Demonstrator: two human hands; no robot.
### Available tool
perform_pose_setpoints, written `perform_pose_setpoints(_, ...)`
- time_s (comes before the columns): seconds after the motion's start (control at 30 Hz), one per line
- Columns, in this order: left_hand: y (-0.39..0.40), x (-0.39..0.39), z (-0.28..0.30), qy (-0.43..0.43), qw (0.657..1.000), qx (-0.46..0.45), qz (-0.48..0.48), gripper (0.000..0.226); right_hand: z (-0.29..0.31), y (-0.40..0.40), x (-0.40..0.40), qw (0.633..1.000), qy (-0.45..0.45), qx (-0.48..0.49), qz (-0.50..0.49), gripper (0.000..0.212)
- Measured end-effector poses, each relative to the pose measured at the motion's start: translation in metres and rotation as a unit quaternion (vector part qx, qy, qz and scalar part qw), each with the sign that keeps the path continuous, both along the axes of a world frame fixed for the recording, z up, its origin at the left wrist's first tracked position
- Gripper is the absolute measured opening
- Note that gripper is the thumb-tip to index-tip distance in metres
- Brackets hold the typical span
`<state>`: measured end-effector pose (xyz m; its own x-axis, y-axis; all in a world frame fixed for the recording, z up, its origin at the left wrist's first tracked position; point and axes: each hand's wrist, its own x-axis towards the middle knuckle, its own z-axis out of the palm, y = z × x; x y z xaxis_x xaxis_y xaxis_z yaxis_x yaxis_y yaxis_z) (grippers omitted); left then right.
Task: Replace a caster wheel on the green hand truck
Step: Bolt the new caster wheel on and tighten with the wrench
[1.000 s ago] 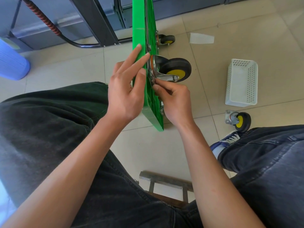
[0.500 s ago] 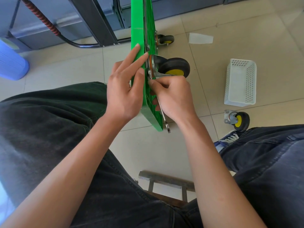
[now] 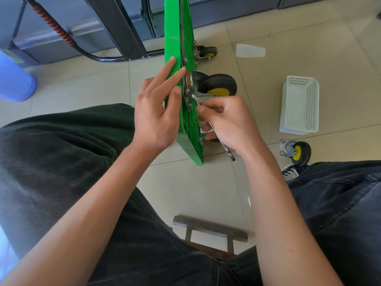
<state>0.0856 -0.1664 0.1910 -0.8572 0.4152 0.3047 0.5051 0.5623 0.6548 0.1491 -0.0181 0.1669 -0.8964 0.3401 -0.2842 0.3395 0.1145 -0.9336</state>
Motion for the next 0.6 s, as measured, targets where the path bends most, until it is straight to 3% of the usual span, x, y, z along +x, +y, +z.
perform_pose_setpoints(0.3, 0.0, 0.0, 0.0, -0.004, 1.0, 0.008, 0.004, 0.039, -0.028, -0.011, -0.003, 0.988, 0.135, 0.063, -0.038, 0.022)
perform_pose_setpoints(0.6, -0.001, -0.002, -0.002, 0.004, 1.0, 0.011, 0.002, 0.039, -0.037, -0.022, -0.006, 0.982, 0.165, 0.06, -0.07, 0.024)
